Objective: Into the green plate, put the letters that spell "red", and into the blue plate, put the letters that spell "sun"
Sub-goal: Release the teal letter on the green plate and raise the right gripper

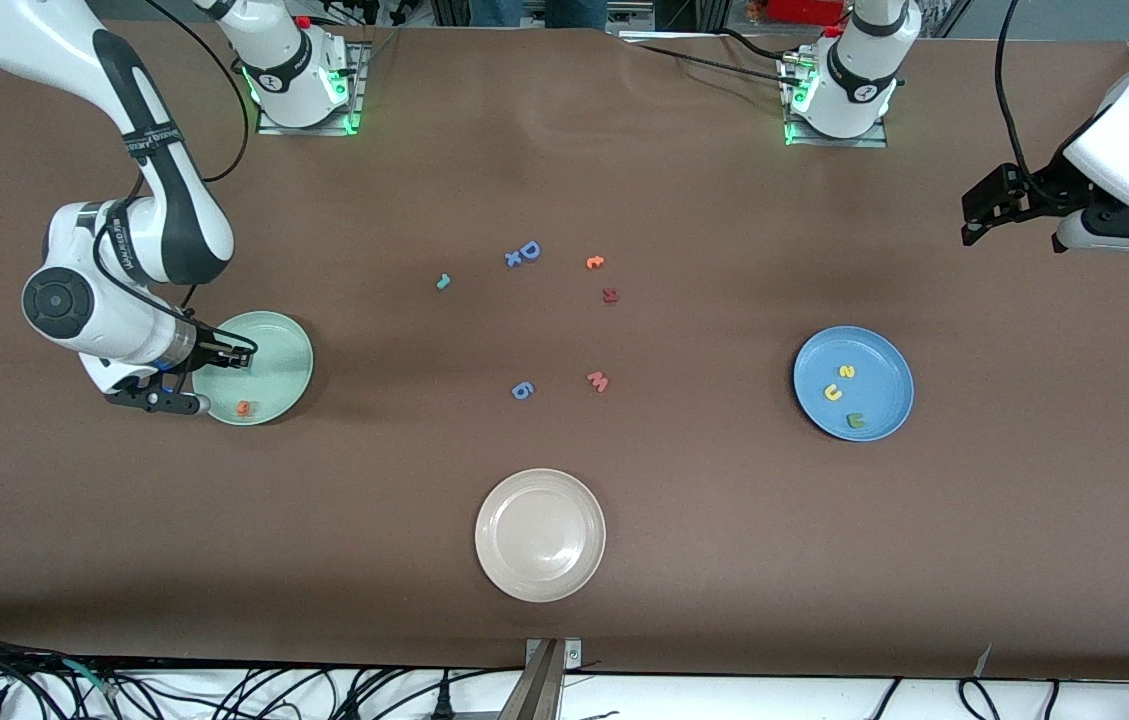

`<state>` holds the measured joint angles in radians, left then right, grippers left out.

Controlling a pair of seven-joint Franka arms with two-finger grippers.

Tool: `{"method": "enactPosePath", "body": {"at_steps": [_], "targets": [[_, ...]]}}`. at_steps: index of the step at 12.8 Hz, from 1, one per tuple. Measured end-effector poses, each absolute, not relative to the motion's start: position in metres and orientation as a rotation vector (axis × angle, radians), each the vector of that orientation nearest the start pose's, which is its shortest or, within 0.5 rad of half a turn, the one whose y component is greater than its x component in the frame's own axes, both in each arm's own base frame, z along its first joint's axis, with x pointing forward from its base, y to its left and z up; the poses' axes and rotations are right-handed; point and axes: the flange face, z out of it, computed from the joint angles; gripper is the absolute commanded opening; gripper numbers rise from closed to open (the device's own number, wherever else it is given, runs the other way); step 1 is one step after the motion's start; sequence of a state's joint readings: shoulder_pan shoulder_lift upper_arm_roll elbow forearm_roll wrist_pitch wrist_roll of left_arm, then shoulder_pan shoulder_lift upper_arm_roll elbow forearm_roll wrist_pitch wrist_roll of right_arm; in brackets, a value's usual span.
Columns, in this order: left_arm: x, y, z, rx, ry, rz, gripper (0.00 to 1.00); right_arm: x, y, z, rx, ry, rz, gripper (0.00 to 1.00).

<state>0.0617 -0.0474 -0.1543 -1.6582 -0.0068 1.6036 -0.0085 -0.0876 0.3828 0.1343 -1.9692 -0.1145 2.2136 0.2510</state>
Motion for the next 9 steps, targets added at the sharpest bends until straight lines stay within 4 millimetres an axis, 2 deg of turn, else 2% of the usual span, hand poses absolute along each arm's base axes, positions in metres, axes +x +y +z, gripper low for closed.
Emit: {"method": "enactPosePath", "body": {"at_steps": [2,4,9], "targets": [[0.540,-0.054,0.602,-3.137,0.162,0.043,1.00,0.598,0.029,0.270,-3.183,0.236,0.194,0.91],[0.541,-0.056,0.595,-3.135,0.179,0.082,1.00,0.597,0.048,0.272,-3.182,0.302,0.183,0.91],[0.539,-0.054,0.593,-3.131,0.192,0.130,1.00,0.574,0.161,0.265,-3.162,0.584,0.126,0.91]]}}
